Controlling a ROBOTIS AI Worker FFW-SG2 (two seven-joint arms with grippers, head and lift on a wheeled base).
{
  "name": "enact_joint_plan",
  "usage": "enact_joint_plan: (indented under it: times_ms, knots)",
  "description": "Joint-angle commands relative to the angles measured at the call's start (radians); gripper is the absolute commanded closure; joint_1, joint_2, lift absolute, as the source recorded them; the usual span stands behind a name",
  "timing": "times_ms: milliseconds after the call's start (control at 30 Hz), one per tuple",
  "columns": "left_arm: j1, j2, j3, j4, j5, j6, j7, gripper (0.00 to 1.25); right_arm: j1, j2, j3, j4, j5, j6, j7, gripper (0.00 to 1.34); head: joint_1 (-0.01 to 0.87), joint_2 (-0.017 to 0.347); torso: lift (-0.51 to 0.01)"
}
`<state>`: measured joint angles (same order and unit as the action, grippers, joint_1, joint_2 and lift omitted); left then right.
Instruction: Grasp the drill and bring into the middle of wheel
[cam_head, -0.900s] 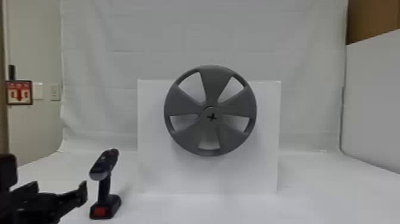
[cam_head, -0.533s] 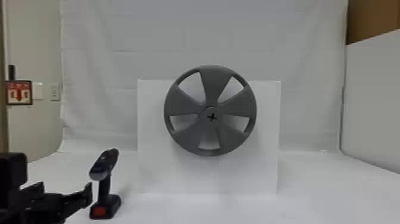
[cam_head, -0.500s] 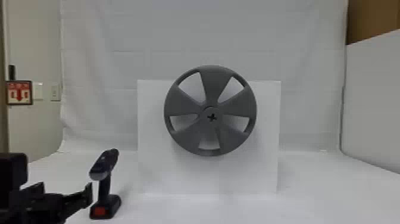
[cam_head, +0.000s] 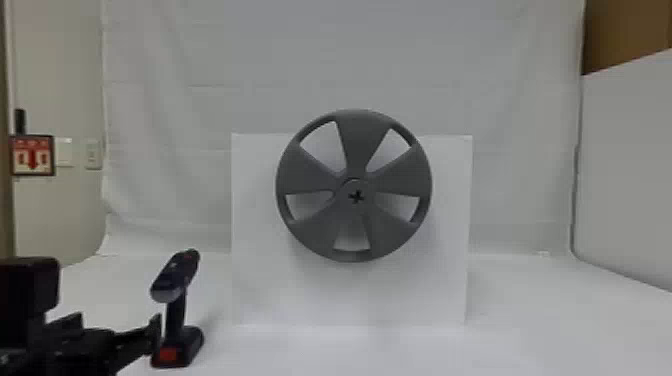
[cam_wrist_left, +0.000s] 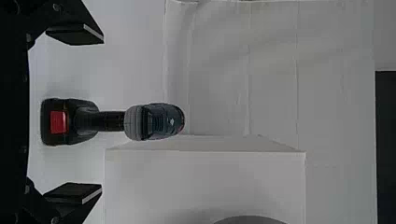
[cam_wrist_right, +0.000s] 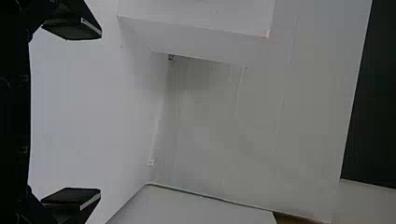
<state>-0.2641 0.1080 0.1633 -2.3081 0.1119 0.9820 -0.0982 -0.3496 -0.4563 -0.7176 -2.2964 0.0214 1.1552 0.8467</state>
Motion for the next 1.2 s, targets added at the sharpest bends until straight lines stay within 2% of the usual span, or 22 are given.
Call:
enact_joint_plan:
  times_ms: [0, 333, 1167]
  knots:
    - [-0.015, 0.004, -0.008, -0.007, -0.009, 0.060, 0.000, 0.16, -0.002, -0.004, 0.003, 0.000, 0.000, 0.005, 0.000, 0.11, 0.054, 0.031, -0.403]
    - [-0.027, 0.006, -0.022, -0.008, -0.023, 0.112, -0.006, 0.16, -0.002, -0.008, 0.007, 0.000, 0.000, 0.011, 0.000, 0.11, 0.054, 0.031, -0.403]
    - [-0.027, 0.006, -0.025, -0.007, -0.023, 0.113, -0.006, 0.16, -0.002, -0.012, 0.024, 0.000, 0.006, 0.028, 0.000, 0.11, 0.054, 0.031, -0.403]
